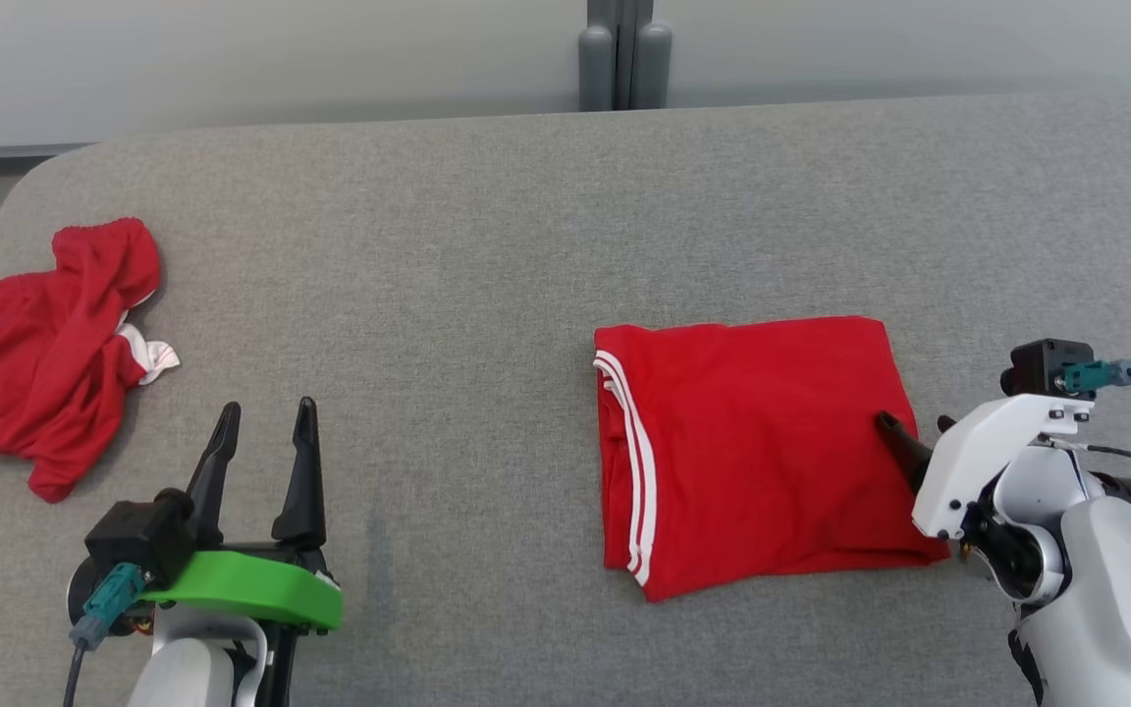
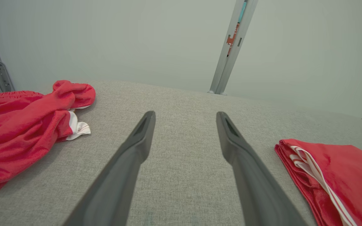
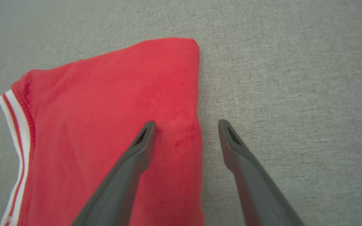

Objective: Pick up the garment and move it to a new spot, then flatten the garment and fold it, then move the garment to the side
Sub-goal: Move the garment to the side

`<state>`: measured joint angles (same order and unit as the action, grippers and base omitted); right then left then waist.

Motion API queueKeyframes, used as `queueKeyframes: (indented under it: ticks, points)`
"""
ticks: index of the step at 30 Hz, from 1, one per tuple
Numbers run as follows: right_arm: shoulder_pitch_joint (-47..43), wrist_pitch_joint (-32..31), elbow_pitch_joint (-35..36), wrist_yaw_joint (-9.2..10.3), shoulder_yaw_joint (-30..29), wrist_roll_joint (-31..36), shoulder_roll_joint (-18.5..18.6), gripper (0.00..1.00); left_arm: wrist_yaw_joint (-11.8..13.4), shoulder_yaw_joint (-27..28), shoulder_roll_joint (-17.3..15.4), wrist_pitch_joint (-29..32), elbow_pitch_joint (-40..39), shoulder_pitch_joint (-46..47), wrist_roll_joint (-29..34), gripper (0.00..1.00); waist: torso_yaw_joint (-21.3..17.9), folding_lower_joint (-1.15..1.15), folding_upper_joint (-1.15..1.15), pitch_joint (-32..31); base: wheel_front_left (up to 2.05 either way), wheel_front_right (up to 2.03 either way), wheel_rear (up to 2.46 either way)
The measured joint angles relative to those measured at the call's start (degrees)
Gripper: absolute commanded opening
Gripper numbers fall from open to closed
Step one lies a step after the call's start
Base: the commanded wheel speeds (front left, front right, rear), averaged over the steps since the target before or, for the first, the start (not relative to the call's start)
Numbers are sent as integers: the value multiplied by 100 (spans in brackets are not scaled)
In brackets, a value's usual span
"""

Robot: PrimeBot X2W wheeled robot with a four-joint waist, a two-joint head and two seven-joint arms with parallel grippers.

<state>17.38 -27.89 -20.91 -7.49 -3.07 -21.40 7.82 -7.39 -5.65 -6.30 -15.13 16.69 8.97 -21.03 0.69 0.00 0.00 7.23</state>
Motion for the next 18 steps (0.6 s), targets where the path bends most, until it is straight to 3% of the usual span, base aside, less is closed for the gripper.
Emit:
queueKeyframes:
  ticks: [9,10,11,12,18]
  points:
    - [583,-820,-1029,0,-183,272,-124,100,0,-52,-55,0,-35,171,-10,100,218,0,0,227,0,0,0]
    - [643,-921,-1077,0,-134,300,-111,47,0,-52,-58,0,-46,190,-10,100,227,0,0,245,0,0,0]
    - [701,-982,-1089,0,-97,300,-85,5,0,-46,-59,0,-63,201,-9,100,232,0,0,267,0,0,0]
    - [757,-983,-1092,0,-33,309,-52,0,0,-42,-63,1,-78,202,-9,100,228,0,0,290,0,0,0]
    - [1205,-1006,-914,-8,564,427,441,0,0,-1,-93,0,-233,239,1,100,44,0,0,416,0,0,0]
